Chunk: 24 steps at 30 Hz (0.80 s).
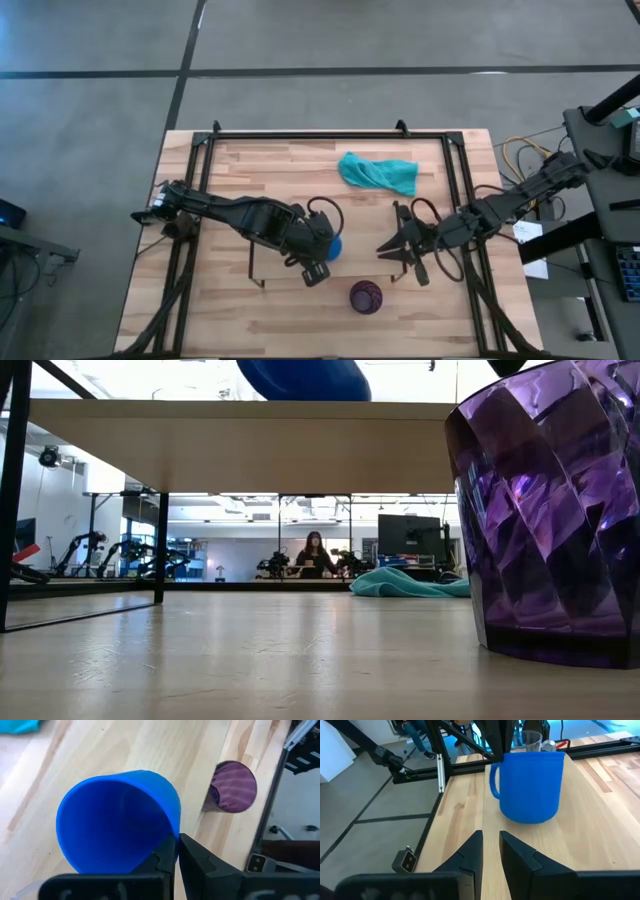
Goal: Stack small to large cups/mugs on shelf
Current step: Put the blue mug on the shelf
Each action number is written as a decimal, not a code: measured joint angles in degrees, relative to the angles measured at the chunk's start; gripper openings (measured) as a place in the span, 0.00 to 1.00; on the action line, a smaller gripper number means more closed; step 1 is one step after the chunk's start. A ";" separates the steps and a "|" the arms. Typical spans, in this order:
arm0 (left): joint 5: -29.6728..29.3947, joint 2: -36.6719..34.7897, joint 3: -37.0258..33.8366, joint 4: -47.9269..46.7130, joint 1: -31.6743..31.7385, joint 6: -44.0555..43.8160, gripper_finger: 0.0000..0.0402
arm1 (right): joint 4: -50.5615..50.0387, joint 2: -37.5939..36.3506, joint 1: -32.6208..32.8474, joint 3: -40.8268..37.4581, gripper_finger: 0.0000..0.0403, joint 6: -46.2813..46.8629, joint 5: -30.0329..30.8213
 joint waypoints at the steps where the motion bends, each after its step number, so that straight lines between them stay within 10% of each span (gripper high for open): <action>1: 0.65 0.00 0.00 0.00 0.02 0.00 0.00 | 0.16 0.51 -0.05 0.00 0.15 -0.02 0.12; 24: 2.07 0.02 -0.02 1.29 0.45 0.48 0.00 | 9.25 7.22 -4.83 0.02 0.15 0.12 0.63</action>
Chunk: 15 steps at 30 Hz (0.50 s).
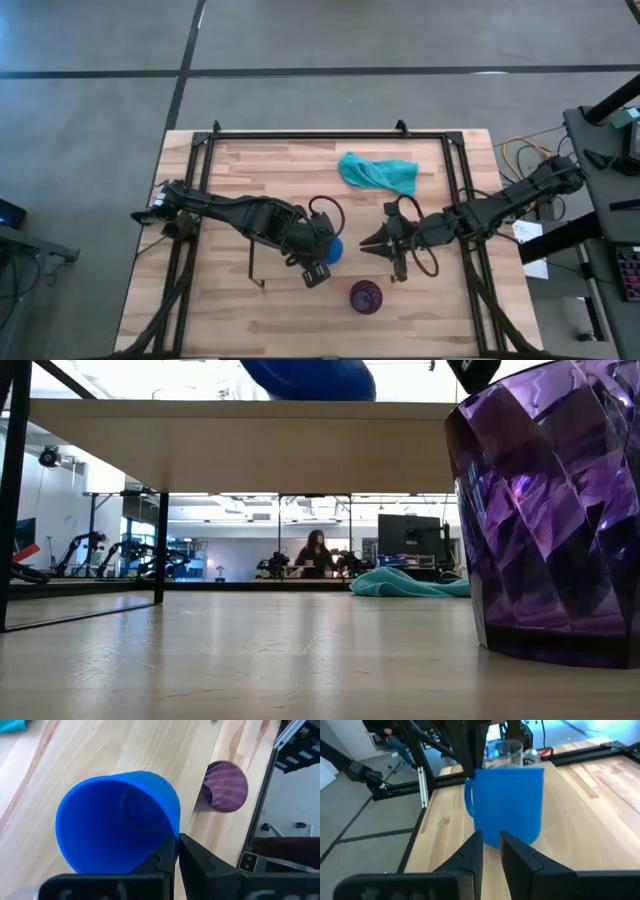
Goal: Stack small to large cups/mugs on shelf
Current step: Put the blue mug on the shelf
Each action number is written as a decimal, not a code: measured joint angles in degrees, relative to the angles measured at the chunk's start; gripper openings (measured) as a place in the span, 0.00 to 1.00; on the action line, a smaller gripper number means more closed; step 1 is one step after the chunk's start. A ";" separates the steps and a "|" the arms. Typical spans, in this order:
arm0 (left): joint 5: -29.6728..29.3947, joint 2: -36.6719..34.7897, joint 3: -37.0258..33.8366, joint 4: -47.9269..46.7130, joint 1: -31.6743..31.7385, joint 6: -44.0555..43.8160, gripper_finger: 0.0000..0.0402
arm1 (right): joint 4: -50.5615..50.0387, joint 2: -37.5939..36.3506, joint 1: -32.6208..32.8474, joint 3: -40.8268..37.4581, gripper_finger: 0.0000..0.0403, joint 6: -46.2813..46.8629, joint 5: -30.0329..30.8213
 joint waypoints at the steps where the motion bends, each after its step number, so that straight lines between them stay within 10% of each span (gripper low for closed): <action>1: 0.00 0.00 0.00 0.53 0.15 0.00 0.00 | 0.33 0.55 0.00 0.00 0.15 0.05 -0.12; 15: -0.11 0.00 -0.07 0.51 0.29 -0.35 0.00 | 11.21 11.00 -0.74 -0.01 0.15 0.07 -2.38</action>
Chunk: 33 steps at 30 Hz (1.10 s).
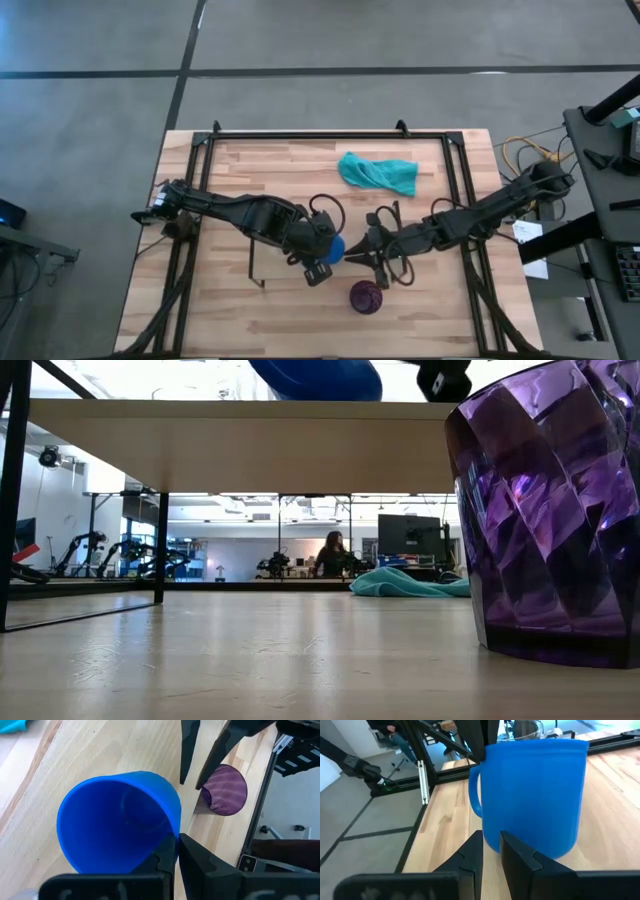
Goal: Stack small to large cups/mugs on shelf
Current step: Put the blue mug on the shelf
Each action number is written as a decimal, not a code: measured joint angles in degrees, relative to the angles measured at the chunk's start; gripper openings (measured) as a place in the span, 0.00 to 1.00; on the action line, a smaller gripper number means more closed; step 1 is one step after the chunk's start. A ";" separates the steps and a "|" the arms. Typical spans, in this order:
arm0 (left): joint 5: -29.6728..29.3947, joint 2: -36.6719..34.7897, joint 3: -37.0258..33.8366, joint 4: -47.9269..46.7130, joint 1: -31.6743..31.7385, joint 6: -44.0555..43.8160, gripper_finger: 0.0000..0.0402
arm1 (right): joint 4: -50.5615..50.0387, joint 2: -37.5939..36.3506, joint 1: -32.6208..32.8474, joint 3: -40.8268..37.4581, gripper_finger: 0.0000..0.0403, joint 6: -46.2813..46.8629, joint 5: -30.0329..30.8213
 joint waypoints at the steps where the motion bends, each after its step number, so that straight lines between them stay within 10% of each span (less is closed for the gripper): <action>1: 0.00 0.00 0.00 -0.08 0.00 -0.01 0.00 | 0.57 0.23 -0.13 0.00 0.15 0.00 -0.01; 33: 0.03 0.02 -0.31 -0.28 0.13 1.47 0.00 | -6.49 4.44 -3.79 4.88 0.15 0.00 1.68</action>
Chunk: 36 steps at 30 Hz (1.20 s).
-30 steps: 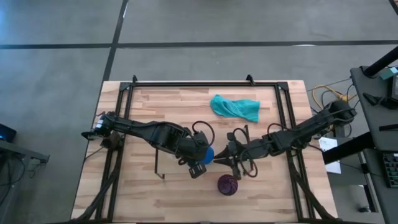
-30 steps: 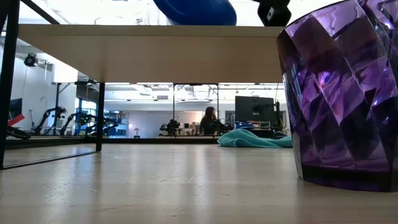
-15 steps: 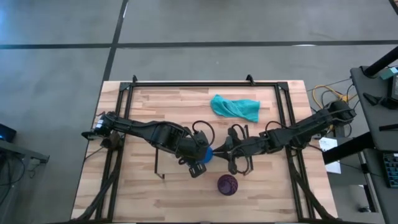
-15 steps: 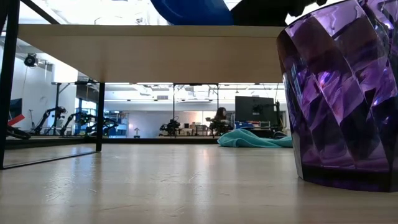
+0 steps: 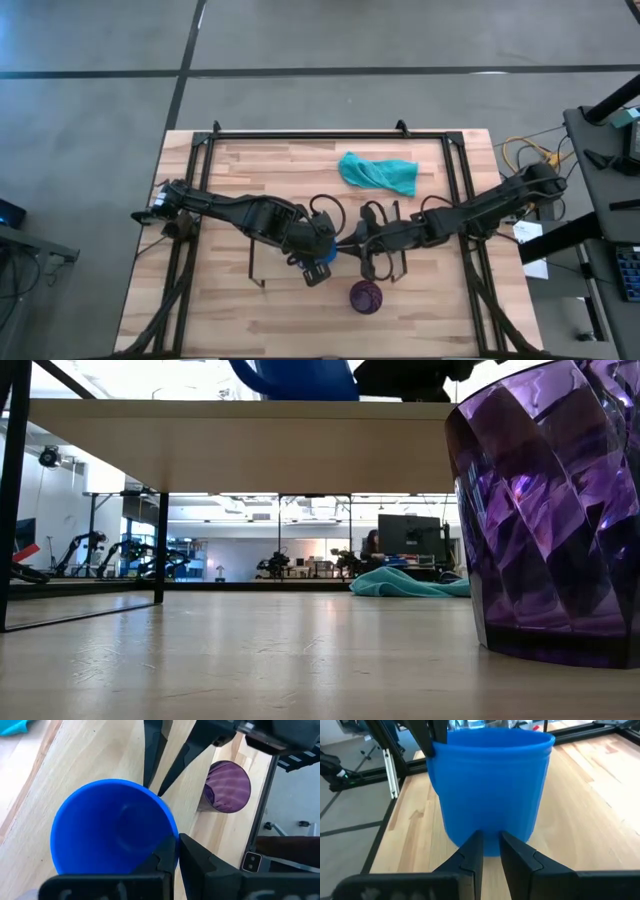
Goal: Stack small to large cups/mugs on shelf
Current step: Put the blue mug on the shelf
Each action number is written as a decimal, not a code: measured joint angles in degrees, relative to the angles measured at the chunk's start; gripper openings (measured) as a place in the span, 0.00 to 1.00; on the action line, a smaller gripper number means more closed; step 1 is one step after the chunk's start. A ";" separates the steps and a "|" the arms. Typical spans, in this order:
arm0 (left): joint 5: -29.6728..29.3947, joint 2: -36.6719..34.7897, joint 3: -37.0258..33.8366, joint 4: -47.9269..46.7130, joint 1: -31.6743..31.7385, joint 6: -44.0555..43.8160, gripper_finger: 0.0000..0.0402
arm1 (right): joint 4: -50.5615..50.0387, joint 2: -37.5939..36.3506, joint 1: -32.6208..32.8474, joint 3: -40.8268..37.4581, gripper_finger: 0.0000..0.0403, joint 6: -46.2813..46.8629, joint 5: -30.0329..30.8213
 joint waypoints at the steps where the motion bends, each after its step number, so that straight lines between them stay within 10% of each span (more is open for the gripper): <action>1: -0.01 0.00 -0.02 0.00 0.02 0.00 0.00 | 0.01 0.15 0.00 0.00 0.15 0.19 -0.01; 36: 1.52 -1.23 0.91 6.08 1.42 0.51 0.19 | -0.85 -0.32 0.04 -0.02 0.15 1.05 -0.68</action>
